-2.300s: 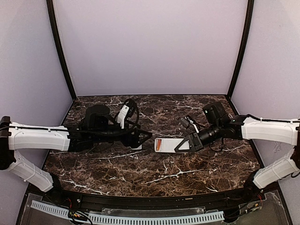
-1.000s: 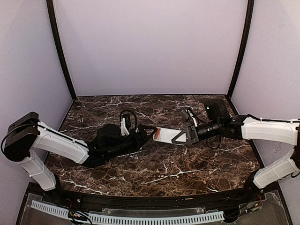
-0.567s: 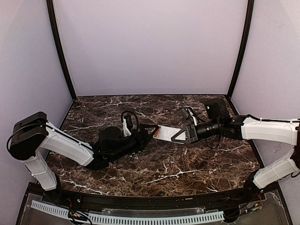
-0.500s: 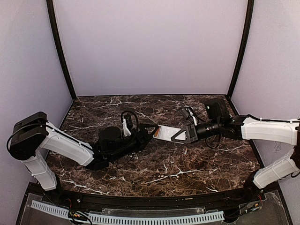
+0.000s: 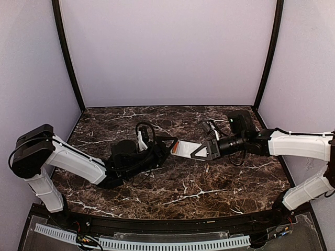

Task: Load the batteries into the remote control
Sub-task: Load the battery into the battery compartment.

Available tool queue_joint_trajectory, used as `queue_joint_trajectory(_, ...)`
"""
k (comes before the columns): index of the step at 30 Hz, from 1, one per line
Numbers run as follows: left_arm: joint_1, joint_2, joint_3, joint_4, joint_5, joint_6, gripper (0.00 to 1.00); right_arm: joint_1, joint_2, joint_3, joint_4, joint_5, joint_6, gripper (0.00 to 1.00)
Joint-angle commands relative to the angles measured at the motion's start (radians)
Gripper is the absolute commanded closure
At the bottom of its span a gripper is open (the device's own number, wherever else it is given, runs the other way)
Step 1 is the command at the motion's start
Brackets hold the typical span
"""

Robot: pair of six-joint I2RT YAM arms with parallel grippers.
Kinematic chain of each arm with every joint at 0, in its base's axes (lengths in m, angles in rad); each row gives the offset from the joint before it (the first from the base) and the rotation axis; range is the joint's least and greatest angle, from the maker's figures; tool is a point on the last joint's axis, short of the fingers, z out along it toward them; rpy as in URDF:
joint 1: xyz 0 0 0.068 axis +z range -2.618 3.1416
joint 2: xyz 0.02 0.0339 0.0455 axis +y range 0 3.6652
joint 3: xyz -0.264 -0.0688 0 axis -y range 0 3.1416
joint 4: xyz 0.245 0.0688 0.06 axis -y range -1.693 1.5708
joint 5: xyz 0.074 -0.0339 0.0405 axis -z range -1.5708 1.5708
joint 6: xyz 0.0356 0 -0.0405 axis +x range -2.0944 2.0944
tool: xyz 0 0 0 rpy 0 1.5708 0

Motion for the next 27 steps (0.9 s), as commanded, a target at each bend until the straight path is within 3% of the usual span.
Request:
queue_joint_trajectory(1,-0.004,0.009,0.03,0.008,-0.006,-0.004,0.24,0.011,0.012,-0.008,0.033,0.002,0.001,1.0)
queue_joint_trajectory(14,-0.004,0.03,0.032,0.032,-0.005,-0.036,0.34,0.018,0.014,0.001,0.026,0.012,-0.012,1.0)
queue_joint_trajectory(27,-0.003,0.053,0.001,0.088,-0.02,-0.087,0.53,0.018,-0.002,-0.003,0.033,-0.005,-0.014,1.0)
